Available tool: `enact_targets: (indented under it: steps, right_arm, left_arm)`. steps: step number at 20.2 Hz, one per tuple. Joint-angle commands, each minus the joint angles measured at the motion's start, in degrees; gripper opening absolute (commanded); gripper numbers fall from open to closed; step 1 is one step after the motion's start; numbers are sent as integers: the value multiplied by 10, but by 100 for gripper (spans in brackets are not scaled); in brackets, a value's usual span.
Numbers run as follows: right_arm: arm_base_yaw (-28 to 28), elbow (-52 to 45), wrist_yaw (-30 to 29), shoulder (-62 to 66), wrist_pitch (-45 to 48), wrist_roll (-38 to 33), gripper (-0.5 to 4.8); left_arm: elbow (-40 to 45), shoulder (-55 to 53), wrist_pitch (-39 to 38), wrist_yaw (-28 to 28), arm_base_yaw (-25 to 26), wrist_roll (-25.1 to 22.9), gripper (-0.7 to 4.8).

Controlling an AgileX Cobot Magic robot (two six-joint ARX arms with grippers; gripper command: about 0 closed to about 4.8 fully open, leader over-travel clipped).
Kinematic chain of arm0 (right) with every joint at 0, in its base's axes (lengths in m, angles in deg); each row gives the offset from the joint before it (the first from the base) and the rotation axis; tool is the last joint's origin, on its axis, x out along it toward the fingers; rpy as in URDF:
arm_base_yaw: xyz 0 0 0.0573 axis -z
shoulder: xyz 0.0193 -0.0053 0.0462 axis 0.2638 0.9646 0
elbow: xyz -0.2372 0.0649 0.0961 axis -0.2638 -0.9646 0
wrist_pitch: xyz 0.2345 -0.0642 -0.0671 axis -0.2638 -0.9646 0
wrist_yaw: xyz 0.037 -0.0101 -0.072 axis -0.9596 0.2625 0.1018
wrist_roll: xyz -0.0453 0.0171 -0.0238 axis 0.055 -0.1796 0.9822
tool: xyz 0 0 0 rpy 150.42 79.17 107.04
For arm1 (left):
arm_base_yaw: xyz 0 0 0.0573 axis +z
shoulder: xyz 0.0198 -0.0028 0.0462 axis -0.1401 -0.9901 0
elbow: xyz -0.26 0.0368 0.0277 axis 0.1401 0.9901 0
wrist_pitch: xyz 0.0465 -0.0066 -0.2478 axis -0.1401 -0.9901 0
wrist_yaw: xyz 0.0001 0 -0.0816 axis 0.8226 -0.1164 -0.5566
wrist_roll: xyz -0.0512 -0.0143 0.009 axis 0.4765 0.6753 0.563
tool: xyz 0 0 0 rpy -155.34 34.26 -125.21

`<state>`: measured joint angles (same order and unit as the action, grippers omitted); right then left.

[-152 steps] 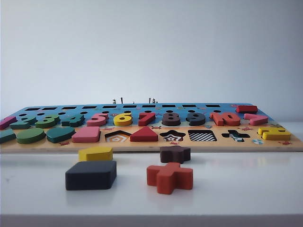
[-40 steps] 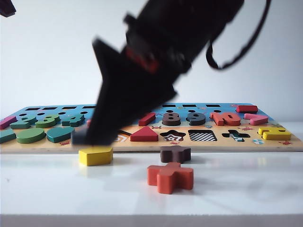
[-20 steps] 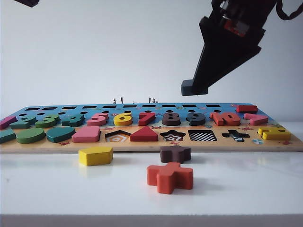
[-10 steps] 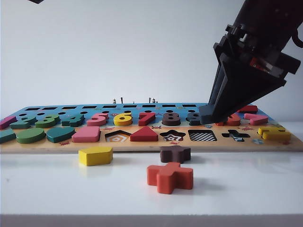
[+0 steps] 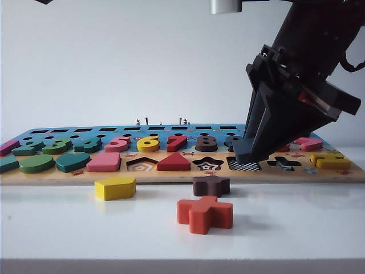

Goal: Insert the cube into the slot.

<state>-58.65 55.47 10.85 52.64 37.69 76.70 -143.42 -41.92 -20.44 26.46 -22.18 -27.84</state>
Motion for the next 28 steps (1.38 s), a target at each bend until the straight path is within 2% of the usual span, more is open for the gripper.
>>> enact_targets:
  steps: [1, 28]
  right_arm:
    - [-1, 1, 0, 12, 24, 19, 84]
    - [-1, 1, 13, 16, 39, 26, 79]
  left_arm:
    - [-3, 0, 8, -2, 0, -1, 20]
    - [-3, 0, 8, -2, 0, -1, 20]
